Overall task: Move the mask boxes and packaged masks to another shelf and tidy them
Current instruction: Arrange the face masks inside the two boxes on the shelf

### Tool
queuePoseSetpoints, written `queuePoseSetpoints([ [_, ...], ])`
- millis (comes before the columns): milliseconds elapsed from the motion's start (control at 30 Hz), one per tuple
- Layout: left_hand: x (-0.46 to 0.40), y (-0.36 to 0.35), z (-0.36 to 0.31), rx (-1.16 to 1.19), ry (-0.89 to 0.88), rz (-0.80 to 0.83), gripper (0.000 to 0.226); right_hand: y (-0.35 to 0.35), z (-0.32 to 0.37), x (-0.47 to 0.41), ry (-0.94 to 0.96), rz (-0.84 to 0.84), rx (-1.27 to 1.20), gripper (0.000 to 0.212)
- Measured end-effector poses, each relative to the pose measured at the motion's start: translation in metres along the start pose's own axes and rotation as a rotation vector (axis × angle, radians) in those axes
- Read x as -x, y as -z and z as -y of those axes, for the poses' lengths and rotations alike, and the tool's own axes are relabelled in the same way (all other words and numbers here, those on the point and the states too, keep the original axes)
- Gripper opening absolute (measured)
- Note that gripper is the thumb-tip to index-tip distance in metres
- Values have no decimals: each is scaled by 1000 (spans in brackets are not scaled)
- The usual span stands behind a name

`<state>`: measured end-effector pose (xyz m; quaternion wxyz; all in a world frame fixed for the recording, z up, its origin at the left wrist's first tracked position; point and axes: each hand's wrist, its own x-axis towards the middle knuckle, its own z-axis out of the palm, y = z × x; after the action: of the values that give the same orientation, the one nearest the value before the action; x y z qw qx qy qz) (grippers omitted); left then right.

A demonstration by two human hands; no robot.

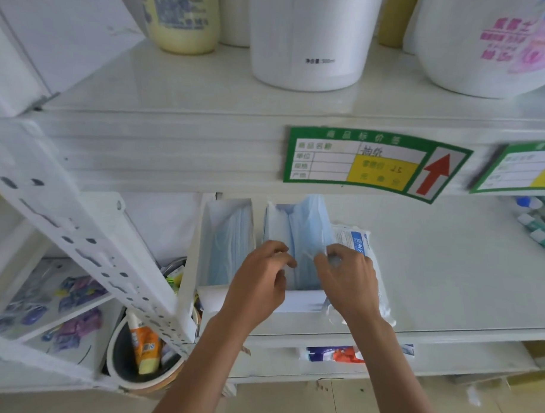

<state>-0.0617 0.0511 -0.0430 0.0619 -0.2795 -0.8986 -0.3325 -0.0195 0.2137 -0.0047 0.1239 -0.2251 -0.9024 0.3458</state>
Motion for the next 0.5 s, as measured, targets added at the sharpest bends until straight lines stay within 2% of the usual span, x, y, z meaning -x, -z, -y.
queuePoseSetpoints([
  [100, -1, 2, 1, 26, 10, -6, 35, 0, -2, -1, -10, -2, -35, 20],
  [267, -2, 0, 1, 88, 27, -79, 64, -1, -5, -1, -12, -1, -96, 24],
  [500, -8, 3, -6, 387, 229, -313, 61, 2, -6, -1, -26, 36, -195, 23],
])
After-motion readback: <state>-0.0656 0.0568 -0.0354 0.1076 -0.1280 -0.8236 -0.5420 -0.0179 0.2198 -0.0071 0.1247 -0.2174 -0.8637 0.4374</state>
